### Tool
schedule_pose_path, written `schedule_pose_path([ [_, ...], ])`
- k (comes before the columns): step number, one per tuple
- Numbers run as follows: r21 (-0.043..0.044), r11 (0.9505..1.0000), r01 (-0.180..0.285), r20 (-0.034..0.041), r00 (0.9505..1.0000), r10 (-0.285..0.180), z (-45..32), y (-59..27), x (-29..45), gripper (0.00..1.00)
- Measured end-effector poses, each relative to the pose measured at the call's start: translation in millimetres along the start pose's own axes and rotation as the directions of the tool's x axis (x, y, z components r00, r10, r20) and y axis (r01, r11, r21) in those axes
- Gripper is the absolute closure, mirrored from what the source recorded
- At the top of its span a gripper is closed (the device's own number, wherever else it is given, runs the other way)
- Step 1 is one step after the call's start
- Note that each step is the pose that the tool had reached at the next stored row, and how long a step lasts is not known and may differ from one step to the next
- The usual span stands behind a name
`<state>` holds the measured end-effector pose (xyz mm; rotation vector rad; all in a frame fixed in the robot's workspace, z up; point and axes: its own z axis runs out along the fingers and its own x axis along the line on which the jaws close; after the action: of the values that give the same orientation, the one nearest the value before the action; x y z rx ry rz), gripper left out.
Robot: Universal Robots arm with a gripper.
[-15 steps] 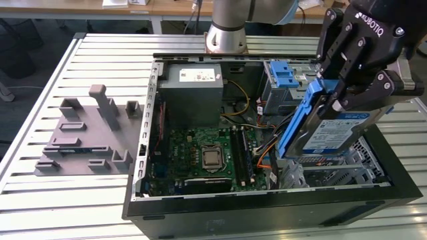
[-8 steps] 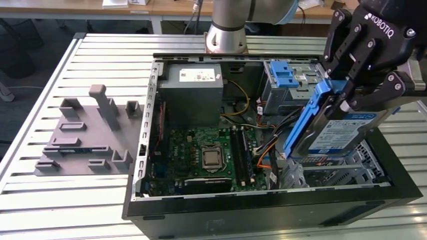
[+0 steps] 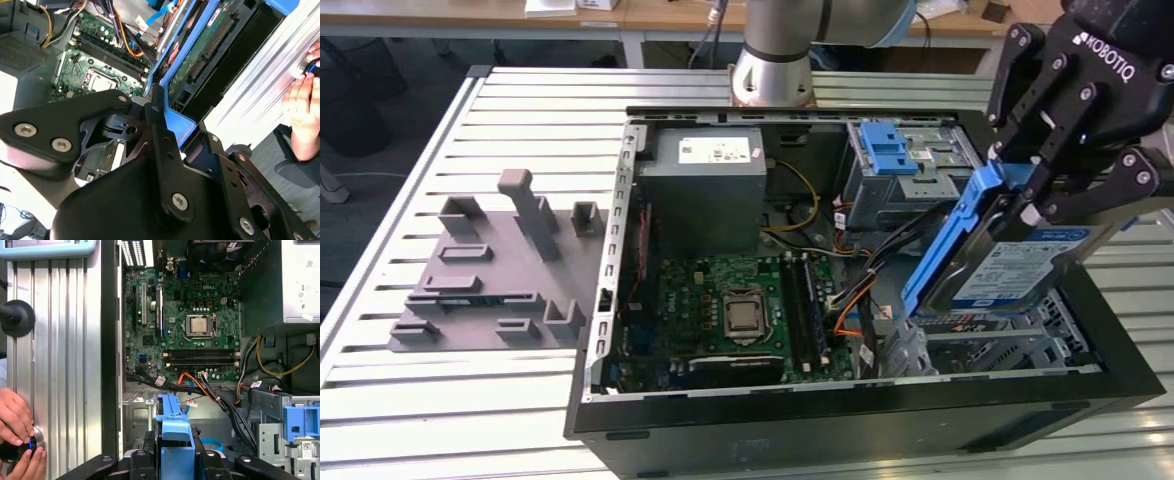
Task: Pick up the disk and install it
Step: 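Insert the disk into the insertion slot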
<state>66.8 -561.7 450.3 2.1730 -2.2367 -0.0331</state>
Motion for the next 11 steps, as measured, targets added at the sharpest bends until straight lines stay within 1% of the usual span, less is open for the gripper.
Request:
schedule_pose_path([
  [11, 0.0000, 1.0000, 0.003, 0.0000, 1.0000, -0.003, 2.9, -6.0, -0.2, 0.64],
])
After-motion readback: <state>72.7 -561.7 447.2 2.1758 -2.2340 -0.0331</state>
